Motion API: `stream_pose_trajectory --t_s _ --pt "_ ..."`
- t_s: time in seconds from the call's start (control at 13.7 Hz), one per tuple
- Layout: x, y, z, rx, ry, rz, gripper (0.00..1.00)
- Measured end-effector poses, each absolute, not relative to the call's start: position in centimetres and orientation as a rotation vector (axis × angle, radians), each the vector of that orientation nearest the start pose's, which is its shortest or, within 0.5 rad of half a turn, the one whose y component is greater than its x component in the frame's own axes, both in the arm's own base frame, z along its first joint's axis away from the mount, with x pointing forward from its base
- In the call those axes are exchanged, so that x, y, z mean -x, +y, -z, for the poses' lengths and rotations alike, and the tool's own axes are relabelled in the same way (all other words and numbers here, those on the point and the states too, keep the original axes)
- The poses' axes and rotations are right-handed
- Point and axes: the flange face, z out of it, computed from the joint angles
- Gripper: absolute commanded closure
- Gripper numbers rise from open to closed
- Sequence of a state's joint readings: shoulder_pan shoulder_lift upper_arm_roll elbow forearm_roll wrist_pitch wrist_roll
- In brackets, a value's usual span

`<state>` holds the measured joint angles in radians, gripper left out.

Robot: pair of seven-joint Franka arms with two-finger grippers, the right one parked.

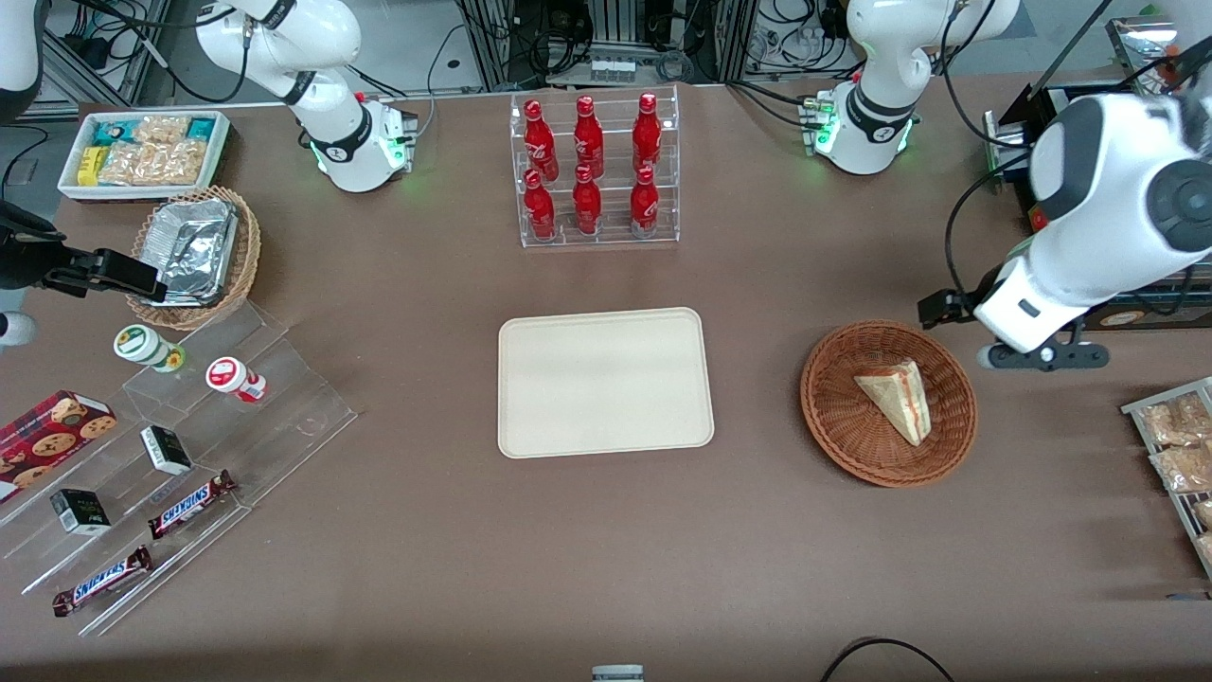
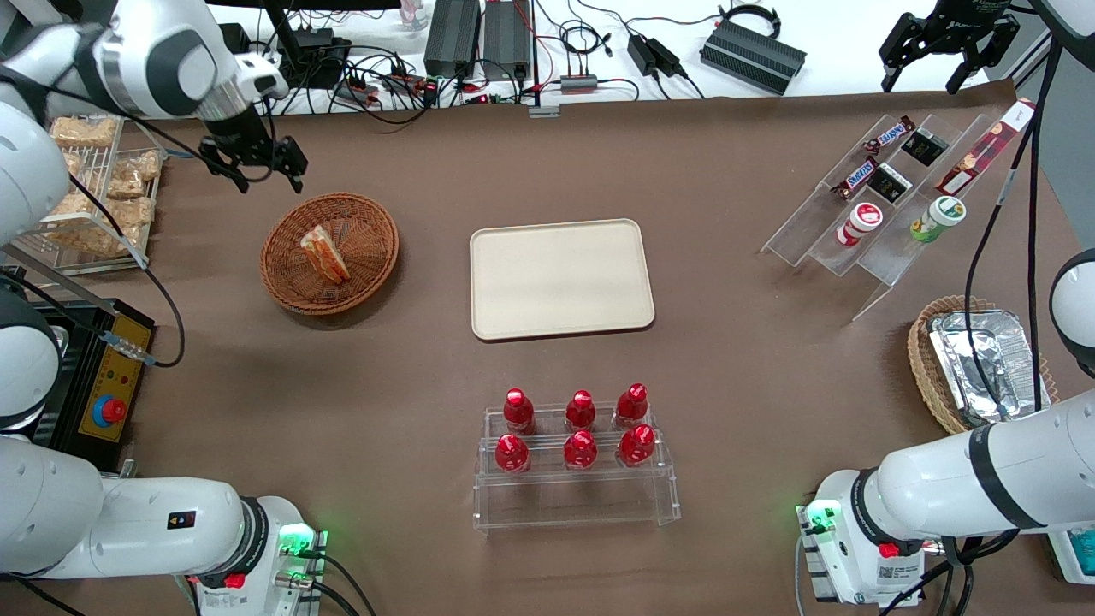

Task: Place sandwich from basket to tray
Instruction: 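Move the left gripper over the wicker basket above the wrapped sandwich, then lower the open left gripper around the upright wrapped sandwich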

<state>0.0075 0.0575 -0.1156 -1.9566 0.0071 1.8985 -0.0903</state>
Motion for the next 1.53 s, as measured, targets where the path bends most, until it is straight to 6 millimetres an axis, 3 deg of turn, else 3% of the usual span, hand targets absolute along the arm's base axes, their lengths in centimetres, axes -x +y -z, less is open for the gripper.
stream_pose_trajectory --t_s 0.29,0.66,1.09,1.38,1.53 --pt "-55.0 -5.8 -37.5 3.135 0.032 -0.13 0.0" --pt "-55.6 -5.6 -34.2 3.147 0.001 -0.075 0.0" --pt "-55.1 -4.4 -32.2 3.122 -0.453 -0.033 0.0" --pt "-54.9 -4.5 -31.2 3.037 -0.892 -0.043 0.0" --pt "-55.1 -4.5 -30.6 3.018 -0.974 -0.033 0.0"
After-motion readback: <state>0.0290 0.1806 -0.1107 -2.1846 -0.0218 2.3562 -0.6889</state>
